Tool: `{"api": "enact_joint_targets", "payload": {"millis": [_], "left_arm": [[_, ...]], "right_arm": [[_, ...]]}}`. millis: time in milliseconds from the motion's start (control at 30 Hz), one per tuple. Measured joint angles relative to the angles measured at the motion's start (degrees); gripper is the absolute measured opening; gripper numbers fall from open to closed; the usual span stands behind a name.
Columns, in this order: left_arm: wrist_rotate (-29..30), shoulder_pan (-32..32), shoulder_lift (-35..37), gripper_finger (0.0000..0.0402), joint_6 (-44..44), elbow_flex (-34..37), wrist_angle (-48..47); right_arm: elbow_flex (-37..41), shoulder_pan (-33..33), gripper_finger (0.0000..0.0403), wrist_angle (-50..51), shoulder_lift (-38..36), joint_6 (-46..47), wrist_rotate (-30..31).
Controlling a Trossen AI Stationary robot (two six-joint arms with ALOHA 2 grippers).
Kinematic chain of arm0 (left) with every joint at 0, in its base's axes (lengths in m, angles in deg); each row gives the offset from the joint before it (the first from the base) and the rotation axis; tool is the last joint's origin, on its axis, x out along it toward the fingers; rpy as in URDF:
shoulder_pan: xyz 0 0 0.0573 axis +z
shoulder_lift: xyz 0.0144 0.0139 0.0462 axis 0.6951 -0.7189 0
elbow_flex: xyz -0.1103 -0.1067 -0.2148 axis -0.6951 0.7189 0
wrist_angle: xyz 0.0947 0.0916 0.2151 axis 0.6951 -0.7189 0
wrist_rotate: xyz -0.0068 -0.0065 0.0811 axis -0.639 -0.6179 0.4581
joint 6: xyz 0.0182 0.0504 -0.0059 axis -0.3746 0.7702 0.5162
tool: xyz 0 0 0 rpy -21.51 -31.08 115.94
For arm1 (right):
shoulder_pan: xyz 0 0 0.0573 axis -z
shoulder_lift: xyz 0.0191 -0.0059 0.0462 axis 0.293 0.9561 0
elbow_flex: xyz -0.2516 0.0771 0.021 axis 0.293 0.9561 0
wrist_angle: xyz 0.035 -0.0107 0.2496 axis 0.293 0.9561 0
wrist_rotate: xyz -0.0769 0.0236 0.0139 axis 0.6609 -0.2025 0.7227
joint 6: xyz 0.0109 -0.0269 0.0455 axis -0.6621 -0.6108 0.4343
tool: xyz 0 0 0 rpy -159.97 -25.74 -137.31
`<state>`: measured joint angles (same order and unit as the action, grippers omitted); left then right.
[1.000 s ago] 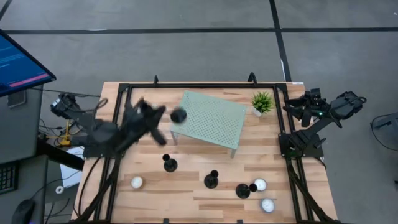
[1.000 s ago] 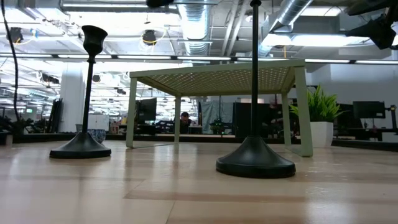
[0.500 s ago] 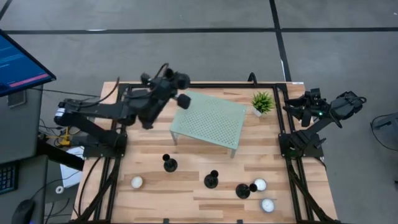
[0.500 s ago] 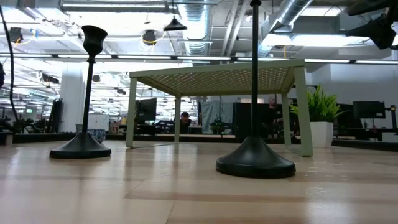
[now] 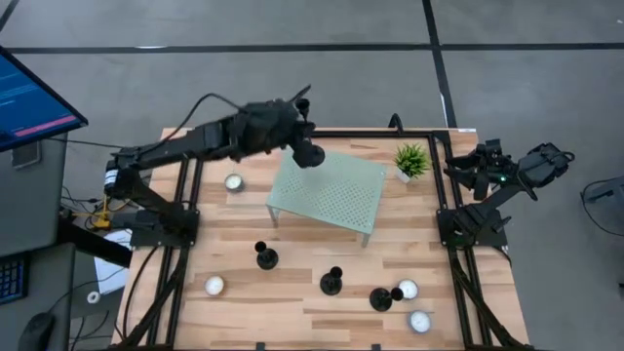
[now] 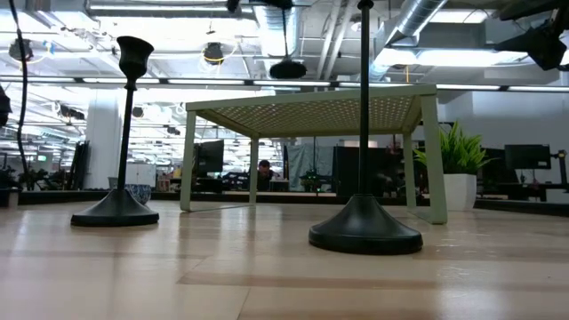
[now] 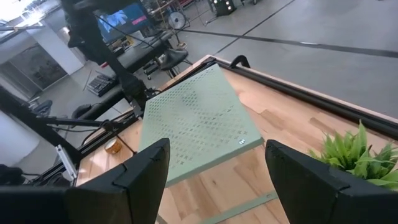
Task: Pick & Place candle stick holders
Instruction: Put the black candle holder on the shelf
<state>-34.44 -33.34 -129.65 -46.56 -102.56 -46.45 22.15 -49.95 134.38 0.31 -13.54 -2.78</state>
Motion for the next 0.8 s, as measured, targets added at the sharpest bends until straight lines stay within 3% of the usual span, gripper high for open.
{"api": "enact_joint_targets", "payload": {"millis": [167, 400, 800], "left_arm": [[-8.32, 6.54, -0.33, 0.0012, -1.63, -0.09, -2.04], [-8.55, 9.71, -0.84, 0.0012, 2.37, 2.45, -3.34], [-8.43, 9.25, -1.79, 0.0012, 8.86, 5.82, -0.69]], "right_arm": [[0.00, 0.00, 0.0256, 0.00, 0.00, -0.01, -0.45], [0.00, -0.01, 0.0256, 0.00, -0.01, -0.03, -0.45], [0.00, -0.01, 0.0256, 0.02, 0.00, -0.16, -0.45]]}}
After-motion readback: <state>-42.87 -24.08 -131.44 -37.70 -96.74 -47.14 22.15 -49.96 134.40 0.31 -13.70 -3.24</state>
